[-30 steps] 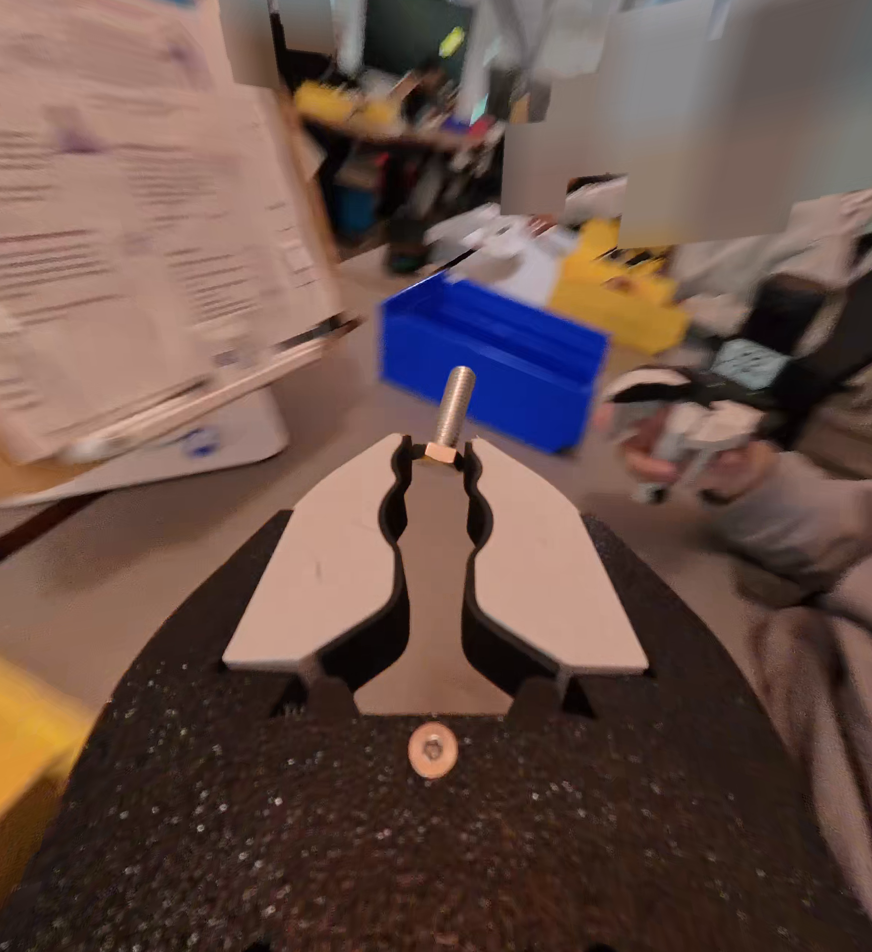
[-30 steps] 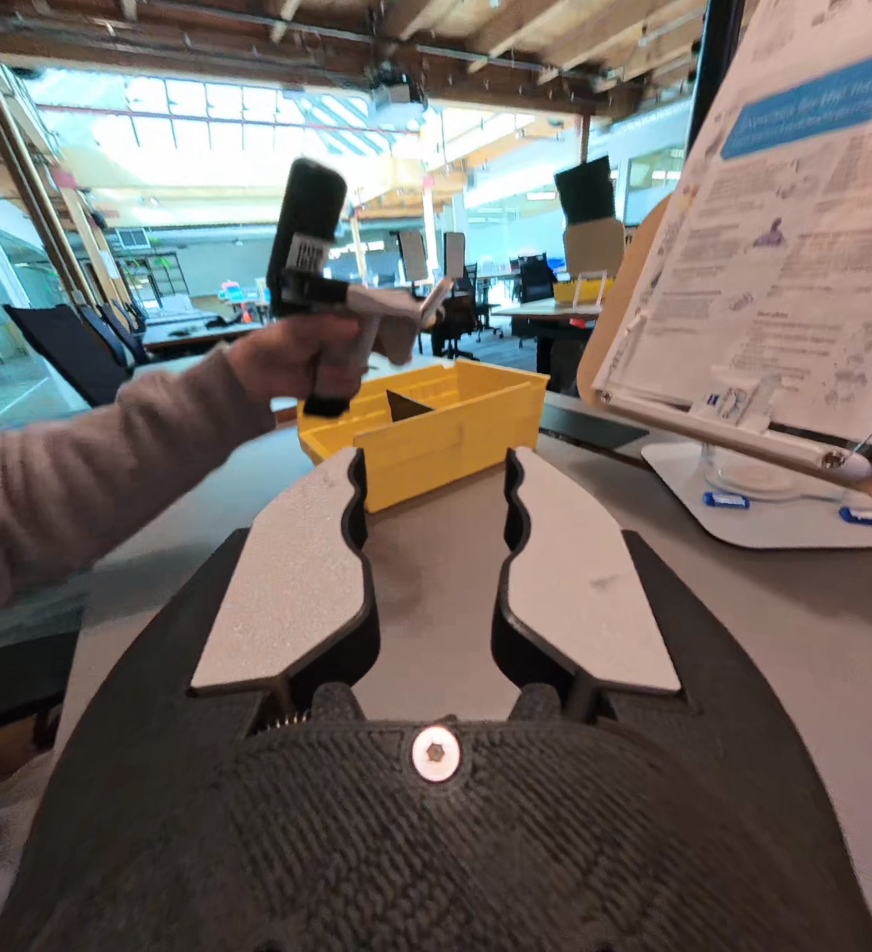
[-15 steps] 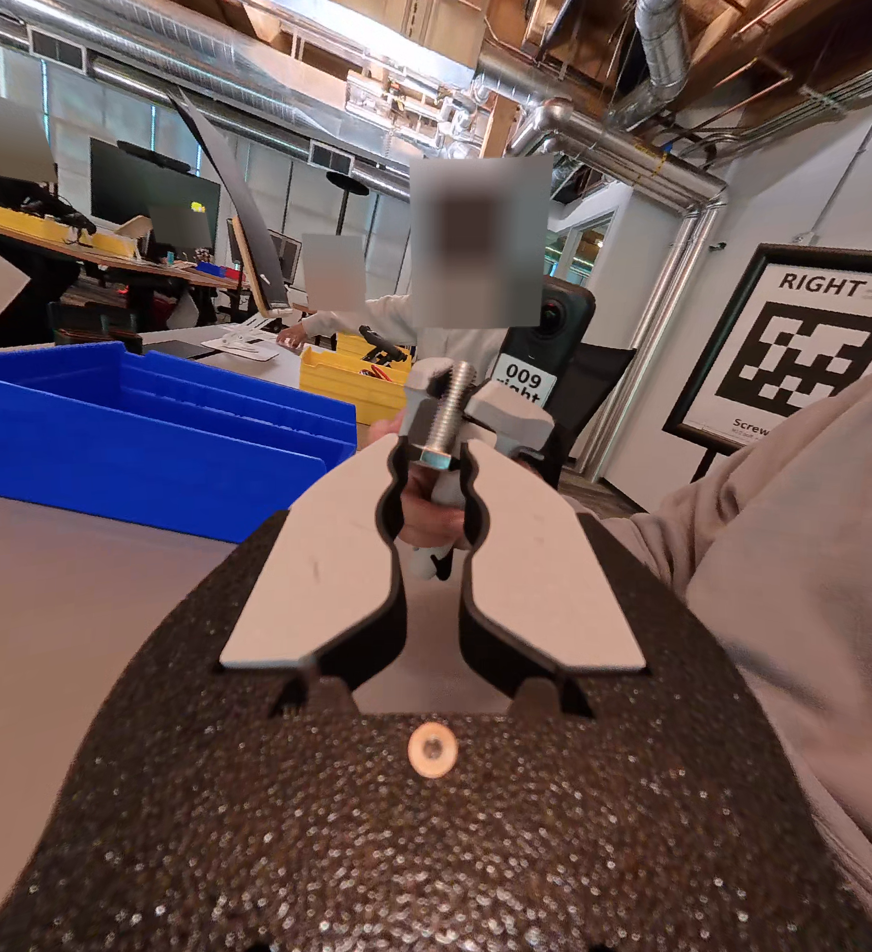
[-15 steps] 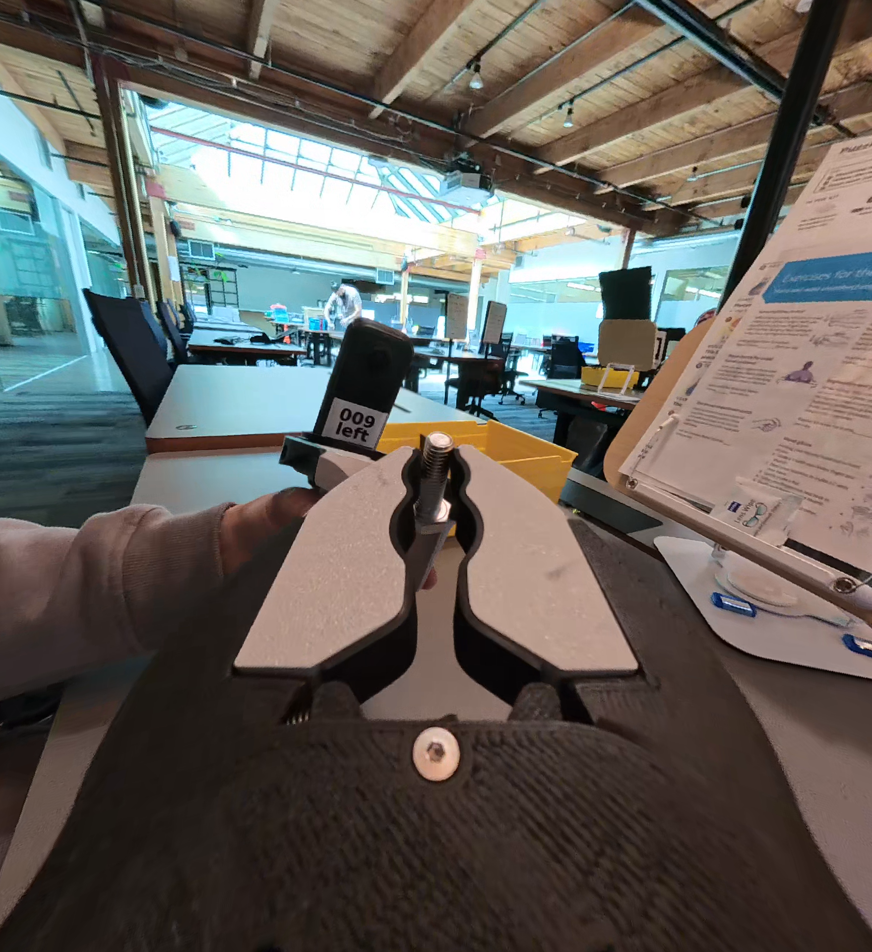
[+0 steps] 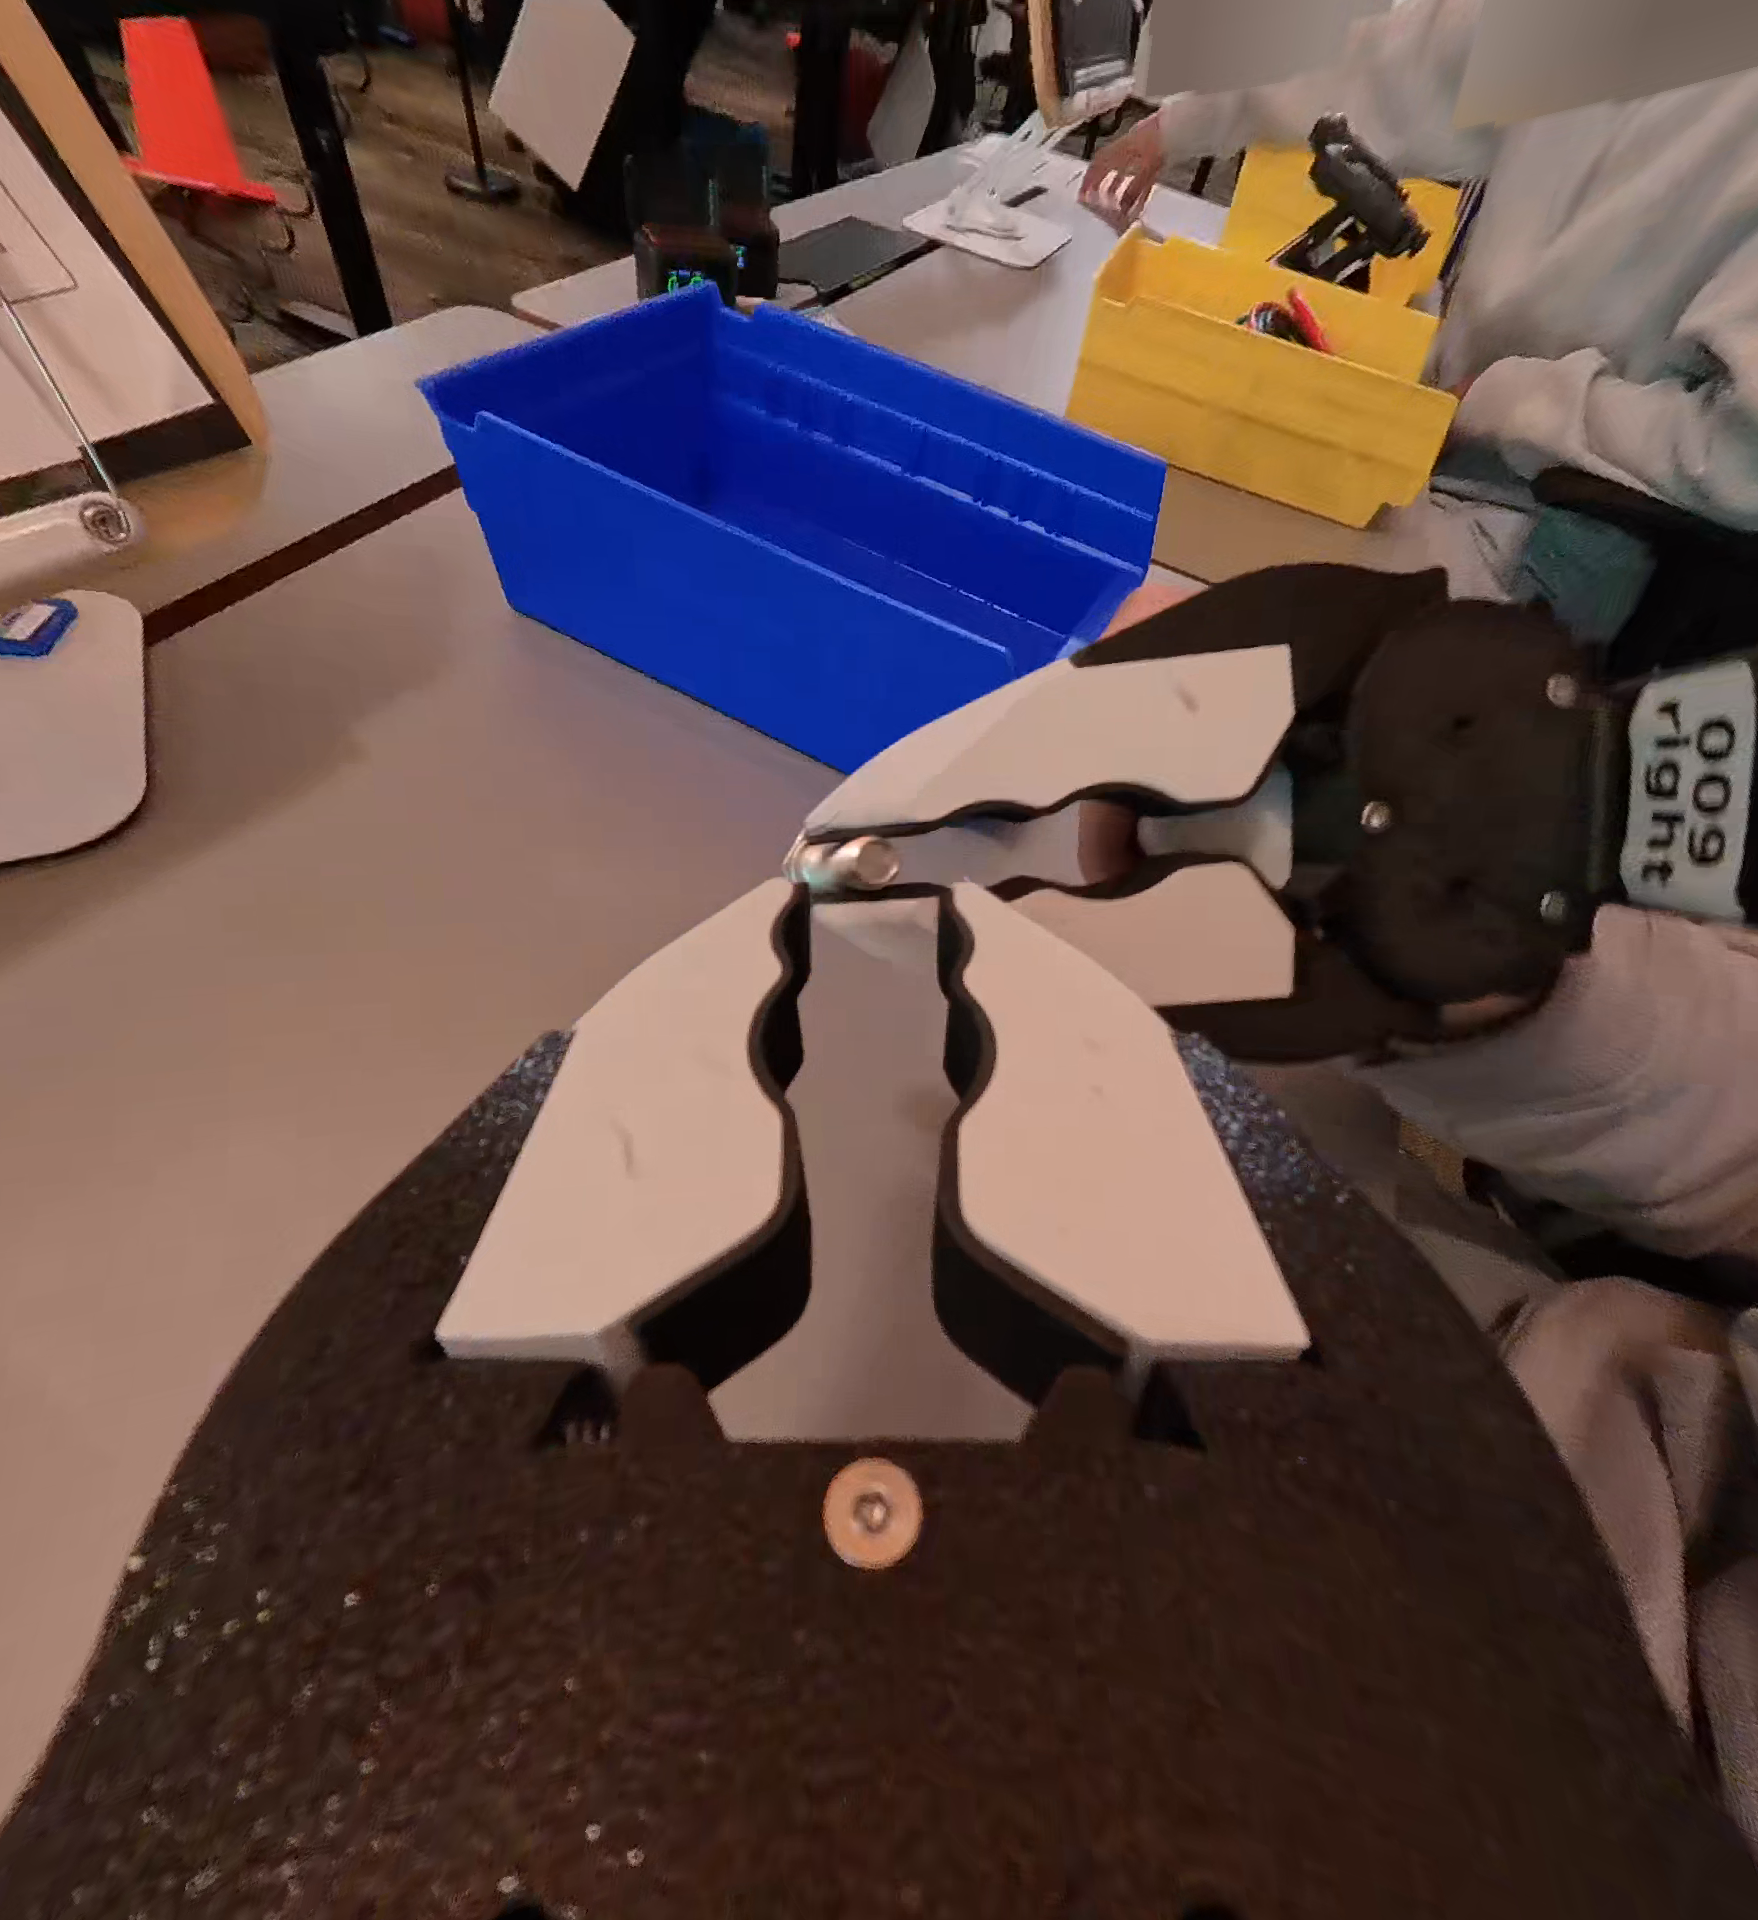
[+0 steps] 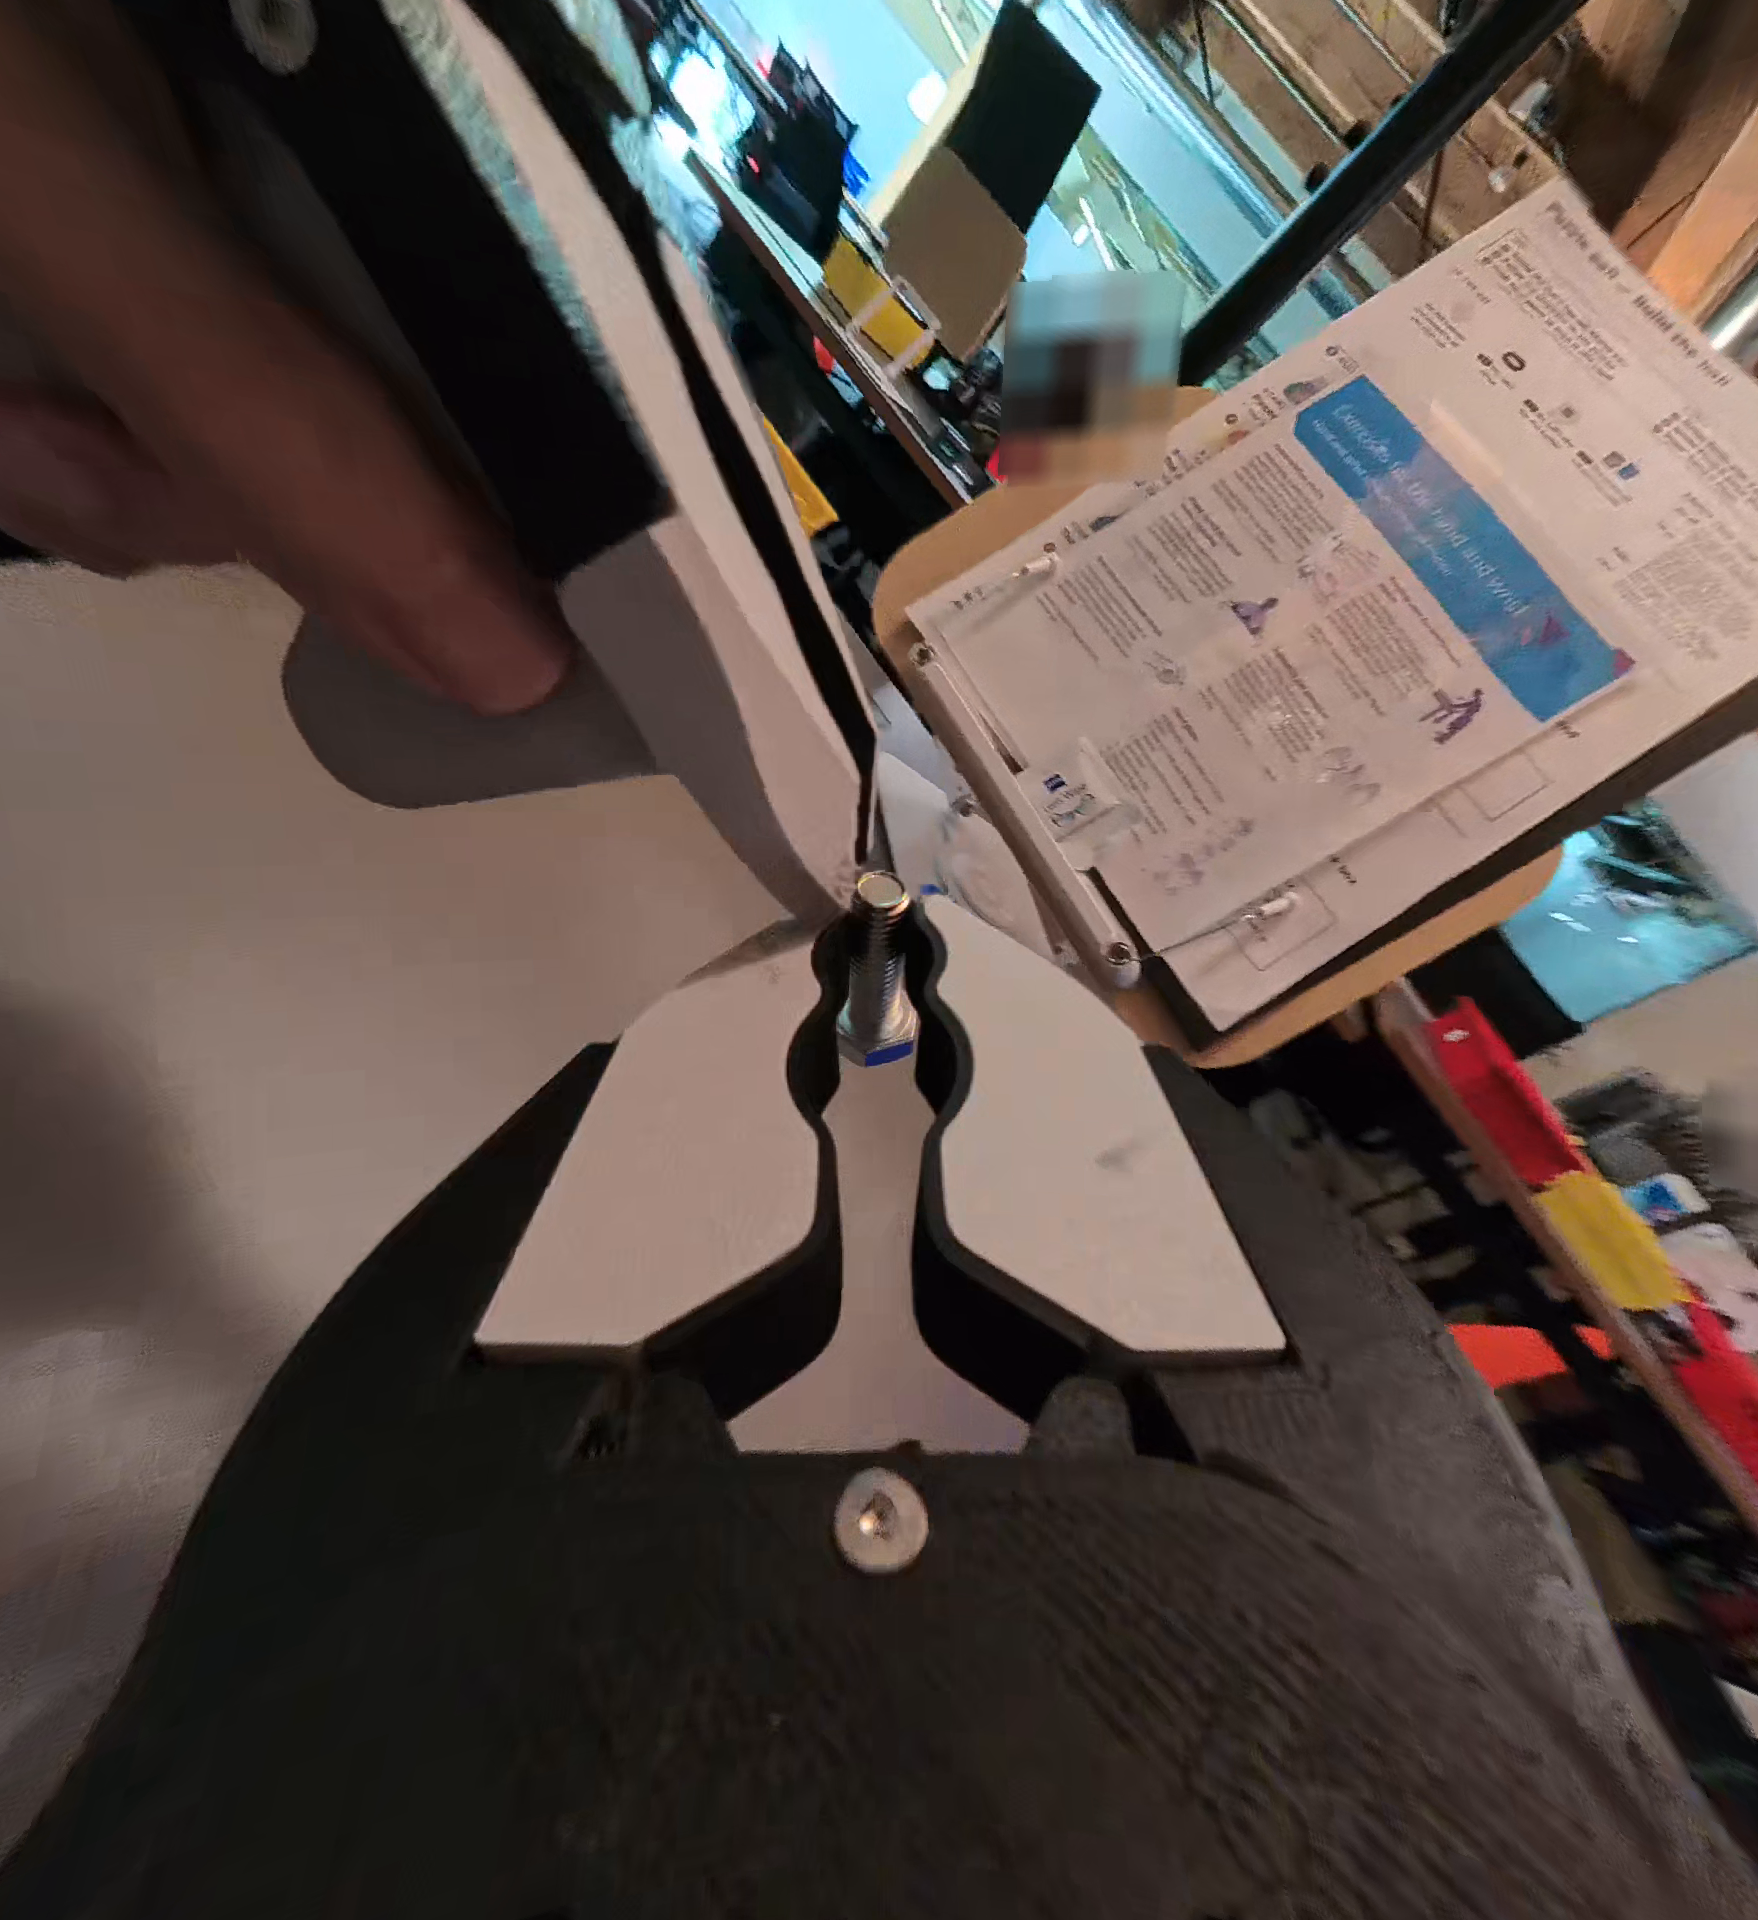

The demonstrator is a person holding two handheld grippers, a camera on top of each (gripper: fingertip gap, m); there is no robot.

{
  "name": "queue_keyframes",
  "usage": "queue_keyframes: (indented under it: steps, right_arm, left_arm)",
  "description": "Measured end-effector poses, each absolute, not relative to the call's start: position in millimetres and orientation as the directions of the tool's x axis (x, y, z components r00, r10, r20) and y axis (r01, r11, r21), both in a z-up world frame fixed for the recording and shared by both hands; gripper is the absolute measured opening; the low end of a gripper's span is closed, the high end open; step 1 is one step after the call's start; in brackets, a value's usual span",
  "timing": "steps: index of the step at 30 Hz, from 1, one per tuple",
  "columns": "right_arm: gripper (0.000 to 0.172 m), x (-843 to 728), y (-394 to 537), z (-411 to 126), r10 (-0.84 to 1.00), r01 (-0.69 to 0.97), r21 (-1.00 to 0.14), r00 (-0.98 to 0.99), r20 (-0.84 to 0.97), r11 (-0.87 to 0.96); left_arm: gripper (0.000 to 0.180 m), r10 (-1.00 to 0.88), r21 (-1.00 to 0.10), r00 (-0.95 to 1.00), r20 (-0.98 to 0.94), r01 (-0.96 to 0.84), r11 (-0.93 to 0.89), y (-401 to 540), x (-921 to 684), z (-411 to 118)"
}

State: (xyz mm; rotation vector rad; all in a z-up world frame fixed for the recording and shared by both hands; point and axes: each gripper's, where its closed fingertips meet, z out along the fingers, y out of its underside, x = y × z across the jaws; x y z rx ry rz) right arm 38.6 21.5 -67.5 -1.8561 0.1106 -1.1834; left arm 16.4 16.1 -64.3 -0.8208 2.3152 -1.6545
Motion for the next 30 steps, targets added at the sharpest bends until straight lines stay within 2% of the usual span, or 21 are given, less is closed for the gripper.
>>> queue_keyframes:
  steps: [2,5,9,13,17,25,30]
  right_arm:
    - [0.010,40.6,19.8,-68.2,-0.481,0.382,-0.667,0.477,0.735,-0.640]
    - [0.009,43.0,17.1,-70.2,-0.438,0.391,-0.584,0.404,0.803,-0.711]
    - [0.009,44.7,17.2,-73.8,-0.377,0.405,-0.497,0.341,0.861,-0.768]
    - [0.010,45.2,19.2,-78.6,-0.342,0.409,-0.455,0.322,0.883,-0.791]
    - [0.010,45.5,18.1,-78.2,-0.350,0.399,-0.462,0.324,0.879,-0.792]
    - [0.010,47.0,15.3,-78.3,-0.319,0.410,-0.418,0.290,0.903,-0.811]
    - [0.011,42.8,16.8,-70.7,-0.377,0.461,-0.495,0.329,0.866,-0.736]
  left_arm:
    - [0.012,-0.568,-0.912,-0.805,0.169,-0.347,0.219,14.8,19.0,-64.5]
    - [0.008,-0.592,-0.898,-0.785,0.185,-0.380,0.223,13.1,20.4,-68.1]
    - [0.014,-0.607,-0.878,-0.765,0.216,-0.424,0.222,15.3,23.0,-72.9]
    - [0.018,-0.591,-0.878,-0.772,0.234,-0.429,0.213,12.2,21.3,-71.8]
    - [0.014,-0.638,-0.871,-0.748,0.183,-0.424,0.248,14.1,25.6,-78.2]
    - [0.008,-0.620,-0.897,-0.780,0.085,-0.331,0.293,9.2,30.0,-80.3]
    - [0.007,-0.567,-0.922,-0.808,0.159,-0.327,0.207,9.8,28.4,-72.3]
